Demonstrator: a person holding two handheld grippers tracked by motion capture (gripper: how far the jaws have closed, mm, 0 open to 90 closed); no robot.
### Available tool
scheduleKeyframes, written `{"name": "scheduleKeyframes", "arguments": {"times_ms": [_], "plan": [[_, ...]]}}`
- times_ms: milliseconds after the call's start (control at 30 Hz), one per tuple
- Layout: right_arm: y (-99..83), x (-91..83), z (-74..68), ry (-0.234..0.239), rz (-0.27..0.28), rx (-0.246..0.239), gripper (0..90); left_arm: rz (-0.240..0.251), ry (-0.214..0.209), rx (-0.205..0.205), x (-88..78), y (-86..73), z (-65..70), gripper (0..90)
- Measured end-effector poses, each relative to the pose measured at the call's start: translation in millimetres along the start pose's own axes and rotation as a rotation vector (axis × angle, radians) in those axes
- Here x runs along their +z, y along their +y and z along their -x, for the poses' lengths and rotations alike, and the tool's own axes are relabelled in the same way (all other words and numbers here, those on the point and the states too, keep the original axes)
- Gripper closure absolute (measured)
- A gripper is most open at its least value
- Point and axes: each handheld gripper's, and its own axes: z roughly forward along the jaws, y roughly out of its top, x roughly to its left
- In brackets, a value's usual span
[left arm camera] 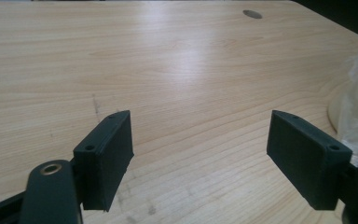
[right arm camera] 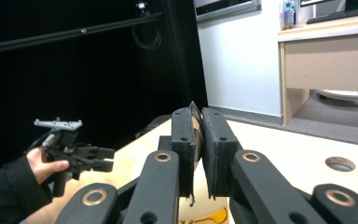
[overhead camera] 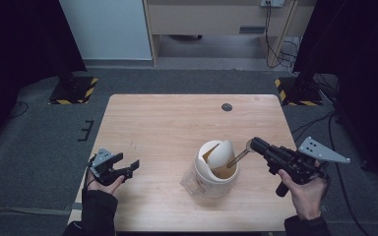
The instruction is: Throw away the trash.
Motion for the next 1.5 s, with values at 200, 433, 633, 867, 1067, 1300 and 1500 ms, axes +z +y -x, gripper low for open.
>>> {"name": "scheduleKeyframes", "arguments": {"times_ms": [200,433,633,867,1067,1300,1500], "plan": [[-14.7,11.6,-0.7,0.000,-0.048,-0.025,83.9,0.002,0.022,-0.012,-0.7,-0.1,-3.7,22.2],[-32.4,19.4,-3.2,-0.030,-0.066,-0.042,83.8,0.006,0.020,-0.007,-1.0,0.0,-2.8,22.3],[-46.3,26.9,-4.7,-0.042,-0.091,-0.052,83.6,0.014,0.023,-0.008,-1.6,0.8,-3.4,22.3],[-52.4,32.3,-6.3,-0.042,-0.108,-0.061,75.9,0.012,0.022,-0.004,-1.4,0.5,-2.7,22.5],[-40.8,21.5,1.1,-0.079,-0.042,-0.042,70.8,0.015,0.021,-0.004,-1.4,0.9,-2.2,22.5],[-37.6,7.9,28.5,-0.220,-0.007,-0.020,48.0,-0.004,0.016,0.006,0.6,0.2,-2.2,22.4],[-66.3,9.0,65.5,-0.343,-0.104,-0.006,33.3,-0.073,0.009,0.012,6.6,-3.4,-3.2,21.4]]}}
